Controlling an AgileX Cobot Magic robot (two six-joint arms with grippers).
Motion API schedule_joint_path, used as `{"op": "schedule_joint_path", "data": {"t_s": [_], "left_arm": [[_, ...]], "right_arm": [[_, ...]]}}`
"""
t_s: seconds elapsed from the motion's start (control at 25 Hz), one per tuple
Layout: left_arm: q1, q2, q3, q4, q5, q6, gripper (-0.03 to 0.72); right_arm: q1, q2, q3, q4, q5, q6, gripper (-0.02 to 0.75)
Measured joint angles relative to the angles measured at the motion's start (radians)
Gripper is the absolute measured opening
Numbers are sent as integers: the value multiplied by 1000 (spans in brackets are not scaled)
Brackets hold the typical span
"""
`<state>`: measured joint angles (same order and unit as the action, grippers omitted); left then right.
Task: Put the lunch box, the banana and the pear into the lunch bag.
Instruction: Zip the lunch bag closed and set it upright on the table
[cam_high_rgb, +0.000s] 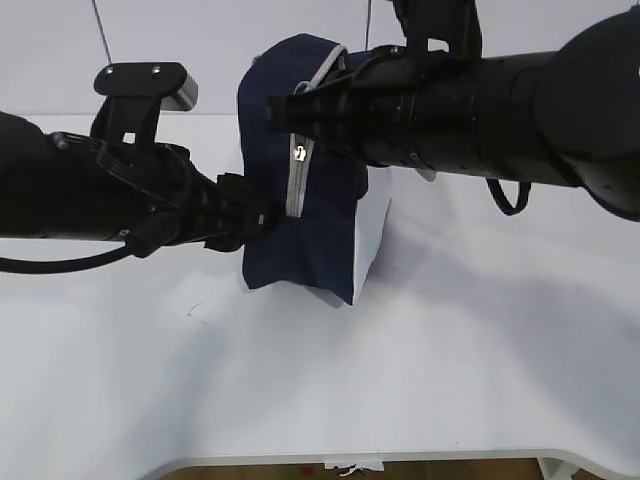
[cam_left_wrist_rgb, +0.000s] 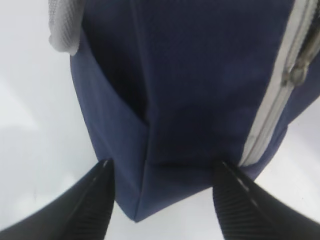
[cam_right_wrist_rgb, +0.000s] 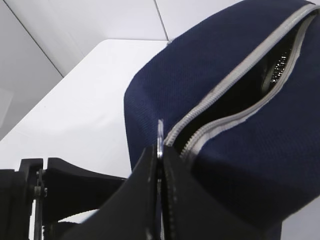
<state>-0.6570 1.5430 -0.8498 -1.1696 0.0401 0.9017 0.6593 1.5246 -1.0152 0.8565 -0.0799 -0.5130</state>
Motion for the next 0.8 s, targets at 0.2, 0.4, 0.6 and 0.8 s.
{"op": "schedule_joint_path", "data": {"t_s": [0.2, 0.4, 0.6, 0.8], "left_arm": [[0, 24, -60, 14, 7, 0, 479], [0, 71, -93, 35, 17, 0, 359], [0, 73, -93, 69, 23, 0, 88], [0, 73, -93, 103, 32, 0, 32]], "right_arm": [[0, 0, -2, 3, 0, 0, 1], [0, 0, -15, 5, 8, 0, 1], [0, 0, -39, 5, 8, 0, 1], [0, 0, -39, 5, -2, -17, 1]]}}
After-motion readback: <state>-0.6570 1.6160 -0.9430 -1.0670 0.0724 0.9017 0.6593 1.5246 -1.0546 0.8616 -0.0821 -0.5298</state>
